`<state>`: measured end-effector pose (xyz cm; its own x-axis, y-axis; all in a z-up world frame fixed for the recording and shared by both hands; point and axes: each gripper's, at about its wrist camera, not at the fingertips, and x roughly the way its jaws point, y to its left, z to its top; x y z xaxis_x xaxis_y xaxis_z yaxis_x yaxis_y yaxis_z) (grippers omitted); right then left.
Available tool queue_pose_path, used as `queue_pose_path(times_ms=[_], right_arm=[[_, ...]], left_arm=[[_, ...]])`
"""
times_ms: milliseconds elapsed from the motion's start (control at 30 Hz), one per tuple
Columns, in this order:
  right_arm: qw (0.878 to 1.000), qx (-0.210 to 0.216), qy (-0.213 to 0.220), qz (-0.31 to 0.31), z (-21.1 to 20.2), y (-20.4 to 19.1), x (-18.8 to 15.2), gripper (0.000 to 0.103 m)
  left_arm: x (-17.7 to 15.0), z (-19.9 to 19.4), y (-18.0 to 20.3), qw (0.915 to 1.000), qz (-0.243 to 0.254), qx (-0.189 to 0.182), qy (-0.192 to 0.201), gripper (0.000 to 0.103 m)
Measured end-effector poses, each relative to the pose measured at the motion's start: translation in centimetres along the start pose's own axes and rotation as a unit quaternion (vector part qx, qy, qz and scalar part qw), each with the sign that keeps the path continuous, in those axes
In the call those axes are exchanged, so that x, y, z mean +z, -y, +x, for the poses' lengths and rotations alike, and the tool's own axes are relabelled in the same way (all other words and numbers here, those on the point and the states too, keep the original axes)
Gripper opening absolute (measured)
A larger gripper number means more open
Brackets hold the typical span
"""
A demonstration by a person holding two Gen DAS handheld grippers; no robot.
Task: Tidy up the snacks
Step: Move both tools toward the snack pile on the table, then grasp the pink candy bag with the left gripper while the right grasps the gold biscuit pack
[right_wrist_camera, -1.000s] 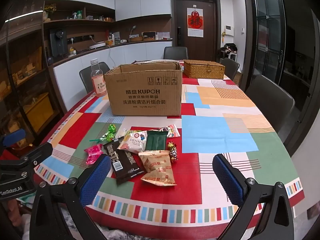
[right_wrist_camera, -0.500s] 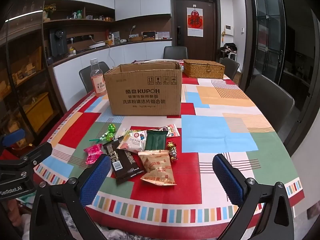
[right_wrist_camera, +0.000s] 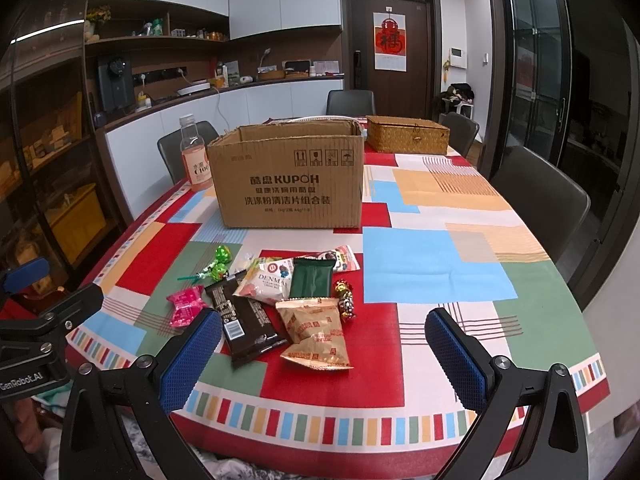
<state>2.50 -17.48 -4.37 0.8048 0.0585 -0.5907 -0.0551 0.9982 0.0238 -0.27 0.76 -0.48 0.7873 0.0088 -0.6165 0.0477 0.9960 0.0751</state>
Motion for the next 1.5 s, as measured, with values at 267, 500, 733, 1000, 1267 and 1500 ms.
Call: queue_pose_path(times_ms=[267,500,733,1000,1267,1500], right_arm=[[1.000,0.005,-0.019,0.003,1.0,0.0,0.3,0.103],[0.998,0.021,-0.052,0.011,3.1,0.0,0.3,0.103],[0.995,0.030,-0.091,0.008,6.0,-0.3,0.4,0.103],[0.990,0.031,-0.136,0.007,9.1,-0.3,0.4,0.098],[0.984,0.025,-0.176,0.011,11.8,-0.2,0.3,0.087],[0.978,0.022,-0.206,0.010,13.6,-0.4,0.0,0.080]], left_arm=[[0.1,0.6,0.2,0.9999,0.002,0.009,-0.005,0.103],[0.5,2.1,0.3,0.9998,0.009,0.006,-0.014,0.103],[0.8,4.9,0.0,0.9987,0.000,-0.011,-0.050,0.097],[1.0,8.6,-0.1,0.9947,-0.009,-0.031,-0.098,0.090],[0.7,12.3,0.1,0.9863,-0.017,-0.069,-0.149,0.076],[0.5,14.8,-0.1,0.9786,-0.033,-0.091,-0.182,0.073]])
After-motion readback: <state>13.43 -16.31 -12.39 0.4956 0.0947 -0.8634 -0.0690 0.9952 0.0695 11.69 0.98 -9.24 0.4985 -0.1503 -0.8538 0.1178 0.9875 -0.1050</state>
